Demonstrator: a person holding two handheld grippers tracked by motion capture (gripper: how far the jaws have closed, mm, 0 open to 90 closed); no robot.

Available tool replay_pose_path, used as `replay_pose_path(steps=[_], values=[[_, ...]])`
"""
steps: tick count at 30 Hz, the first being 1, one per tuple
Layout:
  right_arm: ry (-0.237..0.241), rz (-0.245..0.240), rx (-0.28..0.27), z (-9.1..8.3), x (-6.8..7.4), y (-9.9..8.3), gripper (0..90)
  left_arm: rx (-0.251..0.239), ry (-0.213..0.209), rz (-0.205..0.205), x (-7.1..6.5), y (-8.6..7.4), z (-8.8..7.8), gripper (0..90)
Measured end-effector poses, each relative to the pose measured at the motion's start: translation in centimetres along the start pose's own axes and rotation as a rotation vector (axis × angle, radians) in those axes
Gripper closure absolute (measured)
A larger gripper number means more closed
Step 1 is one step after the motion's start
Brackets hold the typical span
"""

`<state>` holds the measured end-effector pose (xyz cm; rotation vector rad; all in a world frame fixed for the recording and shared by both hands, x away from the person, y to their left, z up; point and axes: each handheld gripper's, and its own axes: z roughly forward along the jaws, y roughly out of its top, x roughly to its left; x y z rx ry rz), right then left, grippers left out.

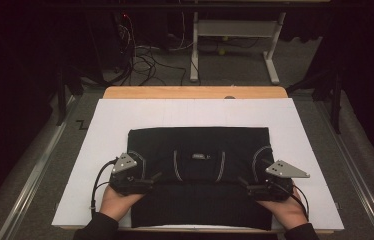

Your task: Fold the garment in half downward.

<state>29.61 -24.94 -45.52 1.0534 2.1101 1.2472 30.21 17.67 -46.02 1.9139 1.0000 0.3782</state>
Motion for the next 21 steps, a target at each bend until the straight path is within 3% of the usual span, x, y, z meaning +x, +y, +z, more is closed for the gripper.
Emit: replay_pose_path(steps=[11,18,21], values=[[0.038,-0.032,0.02,1.1,1.4,0.4,0.2,0.026,-0.064,0.062,-3.0,0.5,1.8,0.0],[0.051,-0.039,0.026,1.5,1.9,0.5,0.5,0.046,-0.098,0.066,-4.0,0.6,2.8,0.0],[0.065,-0.028,0.024,1.7,2.2,0.6,1.0,0.038,-0.092,0.041,-3.9,0.9,3.0,0.0]])
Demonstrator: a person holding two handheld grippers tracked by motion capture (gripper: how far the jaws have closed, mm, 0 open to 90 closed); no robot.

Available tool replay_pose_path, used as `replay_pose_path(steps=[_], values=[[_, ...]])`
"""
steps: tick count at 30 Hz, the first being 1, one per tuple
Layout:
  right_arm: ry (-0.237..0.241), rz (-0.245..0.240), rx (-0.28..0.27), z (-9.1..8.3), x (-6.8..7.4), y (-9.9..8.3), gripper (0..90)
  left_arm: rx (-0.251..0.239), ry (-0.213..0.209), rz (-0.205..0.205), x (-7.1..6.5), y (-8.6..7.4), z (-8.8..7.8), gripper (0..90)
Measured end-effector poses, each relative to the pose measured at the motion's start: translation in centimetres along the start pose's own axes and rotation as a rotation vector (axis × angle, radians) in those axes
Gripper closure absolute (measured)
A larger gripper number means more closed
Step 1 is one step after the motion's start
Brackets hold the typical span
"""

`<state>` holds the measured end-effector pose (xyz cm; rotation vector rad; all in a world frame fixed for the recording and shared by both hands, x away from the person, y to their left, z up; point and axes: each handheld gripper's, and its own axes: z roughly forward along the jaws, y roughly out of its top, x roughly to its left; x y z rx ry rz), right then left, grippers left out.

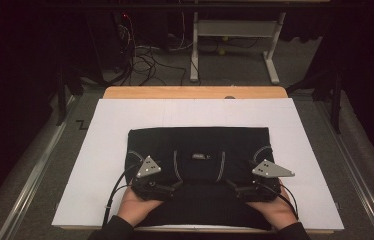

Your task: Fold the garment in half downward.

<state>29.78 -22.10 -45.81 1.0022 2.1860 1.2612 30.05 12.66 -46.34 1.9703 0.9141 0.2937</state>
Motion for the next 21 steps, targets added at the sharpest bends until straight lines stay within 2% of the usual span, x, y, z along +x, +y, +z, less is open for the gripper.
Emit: replay_pose_path(steps=[3,5,7,9,11,16,17,18,20,21], values=[[0.019,0.02,0.0,0.4,0.3,0.5,3.8,0.005,-0.01,-0.022,0.3,0.7,0.3,0.4],[0.014,0.016,0.011,0.7,0.4,0.9,8.0,0.003,0.0,-0.023,0.5,1.3,0.4,5.5],[0.007,0.006,0.032,1.3,0.5,1.4,12.7,-0.003,0.018,-0.044,1.0,2.0,0.5,14.7],[-0.01,-0.005,0.049,2.0,0.4,1.9,17.4,0.004,0.046,-0.072,1.7,2.9,0.9,19.8],[-0.017,0.015,0.063,2.8,0.1,2.6,23.1,0.023,0.067,-0.103,2.4,3.6,1.5,25.6],[-0.025,0.044,0.11,5.0,-0.4,4.4,41.5,0.094,0.13,-0.122,3.6,4.7,3.6,37.6],[-0.036,0.048,0.126,5.5,-0.5,4.8,45.7,0.122,0.14,-0.124,3.8,4.8,4.1,39.5],[-0.044,0.057,0.139,6.0,-0.7,5.1,49.5,0.148,0.132,-0.135,4.1,4.8,4.6,39.5],[-0.077,0.074,0.181,7.1,-1.1,5.3,54.0,0.175,0.14,-0.161,4.5,4.6,5.2,39.7],[-0.093,0.085,0.202,7.6,-1.3,5.2,56.4,0.189,0.149,-0.154,4.6,4.5,5.4,43.5]])
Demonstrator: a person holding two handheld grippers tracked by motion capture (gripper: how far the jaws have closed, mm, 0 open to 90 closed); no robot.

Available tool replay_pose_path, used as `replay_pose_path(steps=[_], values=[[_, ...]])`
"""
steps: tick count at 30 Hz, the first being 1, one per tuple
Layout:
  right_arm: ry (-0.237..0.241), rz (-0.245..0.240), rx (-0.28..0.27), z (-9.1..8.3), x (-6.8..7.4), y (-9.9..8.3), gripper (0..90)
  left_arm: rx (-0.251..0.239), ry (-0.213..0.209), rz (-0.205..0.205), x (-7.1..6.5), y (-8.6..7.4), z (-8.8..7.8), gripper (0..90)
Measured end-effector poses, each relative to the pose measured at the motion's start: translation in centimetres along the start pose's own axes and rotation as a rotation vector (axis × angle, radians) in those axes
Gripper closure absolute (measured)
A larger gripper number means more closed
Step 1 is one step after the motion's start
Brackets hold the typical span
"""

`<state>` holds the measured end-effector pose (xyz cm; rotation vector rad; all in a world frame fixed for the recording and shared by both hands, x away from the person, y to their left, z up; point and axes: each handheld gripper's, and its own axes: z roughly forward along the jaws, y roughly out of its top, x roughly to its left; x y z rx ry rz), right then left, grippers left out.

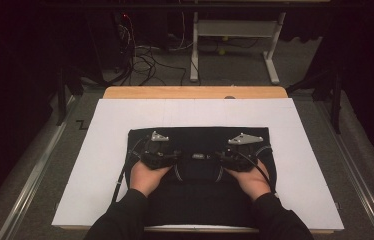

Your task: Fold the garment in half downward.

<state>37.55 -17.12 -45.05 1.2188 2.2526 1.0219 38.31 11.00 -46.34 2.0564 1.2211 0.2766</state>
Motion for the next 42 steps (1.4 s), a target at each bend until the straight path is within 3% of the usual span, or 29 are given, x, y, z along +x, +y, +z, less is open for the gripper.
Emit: replay_pose_path(steps=[6,9,12,15,21,28,33,42], values=[[-0.015,0.025,0.079,1.8,-0.4,-0.5,56.3,0.037,0.002,0.007,0.0,-0.2,0.9,45.0],[-0.009,0.01,0.088,1.9,-0.1,-0.6,66.0,0.038,-0.031,0.009,-0.1,-0.3,0.9,55.0],[0.004,-0.005,0.081,1.5,0.0,-0.7,79.3,0.03,-0.073,-0.013,0.2,-0.4,0.5,71.9],[0.009,-0.036,0.045,0.8,0.3,-1.0,81.3,-0.04,-0.091,-0.002,0.3,-0.6,-0.9,76.1],[0.035,-0.069,-0.095,-2.1,1.0,-1.6,81.6,-0.141,-0.101,0.066,-0.8,-1.9,-3.6,76.4],[0.065,-0.096,-0.162,-4.0,1.6,-3.3,81.6,-0.168,-0.147,0.111,-1.5,-3.6,-5.1,76.2],[0.087,-0.127,-0.203,-5.5,2.3,-4.3,81.5,-0.193,-0.186,0.113,-1.9,-5.1,-6.5,76.2],[0.13,-0.164,-0.256,-8.8,3.2,-5.7,81.5,-0.219,-0.217,0.153,-3.8,-6.7,-9.0,76.0]])
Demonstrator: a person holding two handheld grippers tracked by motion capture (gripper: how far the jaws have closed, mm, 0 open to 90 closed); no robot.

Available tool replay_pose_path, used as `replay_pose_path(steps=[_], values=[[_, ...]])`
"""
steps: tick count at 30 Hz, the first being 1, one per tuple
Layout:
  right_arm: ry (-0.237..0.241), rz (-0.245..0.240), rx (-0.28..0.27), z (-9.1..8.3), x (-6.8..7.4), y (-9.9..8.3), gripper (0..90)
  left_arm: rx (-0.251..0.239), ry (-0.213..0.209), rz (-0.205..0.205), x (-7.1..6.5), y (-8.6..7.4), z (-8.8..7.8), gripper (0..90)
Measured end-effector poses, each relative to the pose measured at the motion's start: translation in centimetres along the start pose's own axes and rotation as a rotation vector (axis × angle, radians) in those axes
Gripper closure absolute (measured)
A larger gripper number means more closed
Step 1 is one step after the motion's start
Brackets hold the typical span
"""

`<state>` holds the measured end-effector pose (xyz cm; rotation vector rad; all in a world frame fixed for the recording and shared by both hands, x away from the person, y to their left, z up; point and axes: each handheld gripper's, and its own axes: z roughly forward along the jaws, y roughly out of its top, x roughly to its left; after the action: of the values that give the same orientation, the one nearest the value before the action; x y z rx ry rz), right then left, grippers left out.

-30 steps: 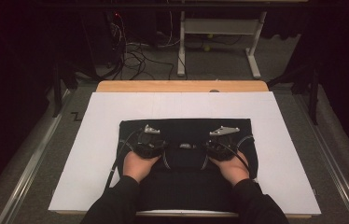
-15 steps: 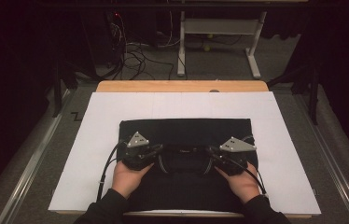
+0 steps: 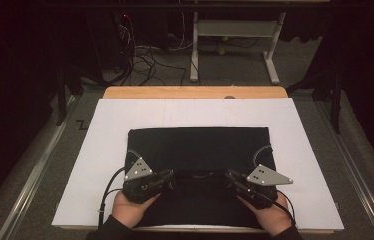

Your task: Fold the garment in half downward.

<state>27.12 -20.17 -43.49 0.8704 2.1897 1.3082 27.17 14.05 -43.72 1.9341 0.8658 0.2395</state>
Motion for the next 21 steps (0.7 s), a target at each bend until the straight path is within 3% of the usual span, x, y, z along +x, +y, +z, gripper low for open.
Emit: replay_pose_path(steps=[6,10,13,21], values=[[0.02,-0.019,-0.005,-1.5,1.0,-0.3,81.4,0.011,-0.023,0.006,-1.3,-1.0,-0.9,75.9],[0.033,-0.032,0.014,-1.8,1.6,-0.8,81.4,0.036,-0.048,-0.02,-1.6,-2.1,-1.0,75.9],[0.044,-0.039,0.031,-2.0,1.9,-1.2,81.4,0.057,-0.036,0.005,-2.0,-2.6,-1.0,75.9],[0.069,-0.037,0.097,-2.0,2.6,-2.8,81.4,0.108,-0.04,0.011,-2.6,-3.8,-0.6,75.9]])
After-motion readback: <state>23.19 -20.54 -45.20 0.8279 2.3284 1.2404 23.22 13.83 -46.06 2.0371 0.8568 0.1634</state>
